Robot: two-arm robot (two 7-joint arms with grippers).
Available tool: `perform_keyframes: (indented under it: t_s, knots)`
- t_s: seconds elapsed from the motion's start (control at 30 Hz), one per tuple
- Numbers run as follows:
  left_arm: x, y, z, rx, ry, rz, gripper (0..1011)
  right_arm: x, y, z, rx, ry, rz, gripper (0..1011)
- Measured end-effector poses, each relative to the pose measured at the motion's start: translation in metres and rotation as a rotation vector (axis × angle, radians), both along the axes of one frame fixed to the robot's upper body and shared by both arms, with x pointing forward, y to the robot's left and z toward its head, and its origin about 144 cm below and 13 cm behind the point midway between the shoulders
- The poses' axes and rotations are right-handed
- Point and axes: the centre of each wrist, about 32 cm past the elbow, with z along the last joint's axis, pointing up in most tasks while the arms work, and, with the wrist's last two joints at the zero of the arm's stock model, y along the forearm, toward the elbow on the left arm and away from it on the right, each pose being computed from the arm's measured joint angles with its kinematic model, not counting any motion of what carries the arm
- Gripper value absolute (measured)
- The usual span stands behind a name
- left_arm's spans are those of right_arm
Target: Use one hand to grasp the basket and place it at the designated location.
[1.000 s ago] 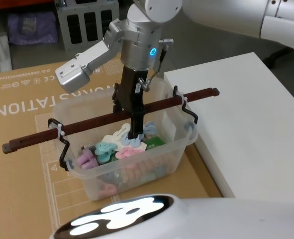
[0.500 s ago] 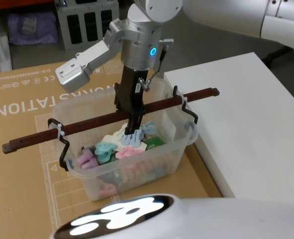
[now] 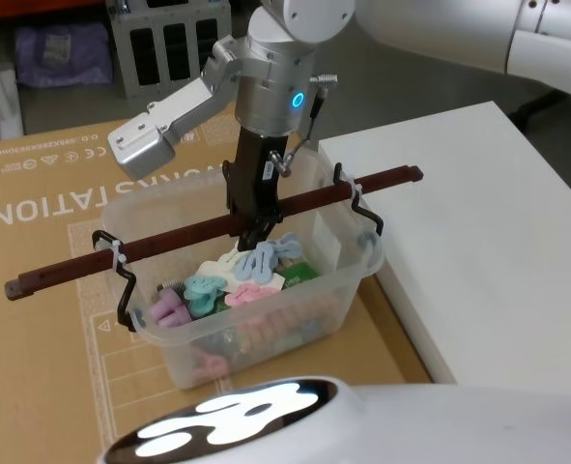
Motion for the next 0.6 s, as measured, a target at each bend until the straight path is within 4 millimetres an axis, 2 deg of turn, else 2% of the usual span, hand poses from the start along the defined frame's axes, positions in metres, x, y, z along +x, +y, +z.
perform_keyframes:
  t_s: [0.4, 0.6]
  knots:
    - [0.0, 0.0, 0.0, 0.0, 0.0, 0.0, 0, 0.0015, 0.0002, 0.0011, -0.001, 0.008, -0.002, 233]
    - [0.0, 0.0, 0.0, 0.0, 0.0, 0.0, 0, 0.0067, 0.0013, 0.0096, -0.026, 0.033, -0.037, 234]
